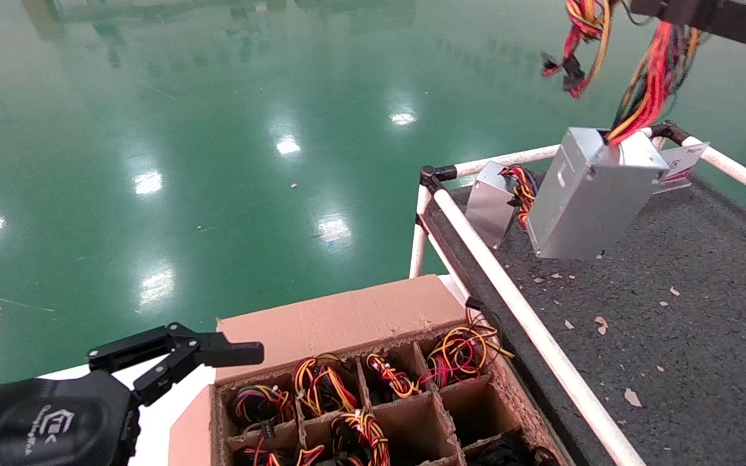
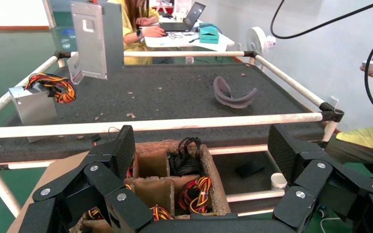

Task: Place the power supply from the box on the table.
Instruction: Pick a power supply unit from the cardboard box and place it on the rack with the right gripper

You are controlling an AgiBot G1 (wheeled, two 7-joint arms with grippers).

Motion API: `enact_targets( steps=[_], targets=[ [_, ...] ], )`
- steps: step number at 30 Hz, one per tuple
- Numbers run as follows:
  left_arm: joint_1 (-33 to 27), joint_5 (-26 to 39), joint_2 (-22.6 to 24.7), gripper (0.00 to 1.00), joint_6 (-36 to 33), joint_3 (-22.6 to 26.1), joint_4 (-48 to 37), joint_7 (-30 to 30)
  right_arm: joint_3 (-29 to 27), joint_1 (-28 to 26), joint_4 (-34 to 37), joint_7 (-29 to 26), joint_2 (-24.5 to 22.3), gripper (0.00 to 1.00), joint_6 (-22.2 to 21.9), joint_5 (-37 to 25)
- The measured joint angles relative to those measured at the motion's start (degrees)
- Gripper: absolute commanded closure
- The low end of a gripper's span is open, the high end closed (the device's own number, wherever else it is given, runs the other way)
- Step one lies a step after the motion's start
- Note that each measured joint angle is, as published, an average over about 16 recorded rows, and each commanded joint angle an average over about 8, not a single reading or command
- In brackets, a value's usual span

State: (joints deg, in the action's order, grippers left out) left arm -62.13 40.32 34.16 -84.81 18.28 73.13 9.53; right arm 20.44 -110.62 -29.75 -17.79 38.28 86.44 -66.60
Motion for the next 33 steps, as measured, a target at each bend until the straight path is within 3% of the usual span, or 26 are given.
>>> enact_targets(
  steps=[8, 17, 26, 33],
  targets=[
    [0.0, 0.0, 0.0, 0.00, 0.0, 0.0, 0.0, 0.0, 1.0, 0.3, 6.5, 3.9, -1.3, 1.00, 2.7, -0.7],
    [0.0, 0.0, 0.0, 0.00, 0.0, 0.0, 0.0, 0.0, 1.8, 2.4, 12.5, 8.7, -0.3, 1.00, 2.1, -1.1],
    [0.0, 0.0, 0.0, 0.00, 0.0, 0.0, 0.0, 0.0, 2.4, 3.3, 18.9, 14.0, 2.8, 1.00, -1.5, -2.0],
    [0.0, 0.0, 0.0, 0.00, 0.0, 0.1, 0.0, 0.0, 2.5, 3.0, 23.3, 17.5, 5.6, 1.00, -7.3, -2.5]
  ],
)
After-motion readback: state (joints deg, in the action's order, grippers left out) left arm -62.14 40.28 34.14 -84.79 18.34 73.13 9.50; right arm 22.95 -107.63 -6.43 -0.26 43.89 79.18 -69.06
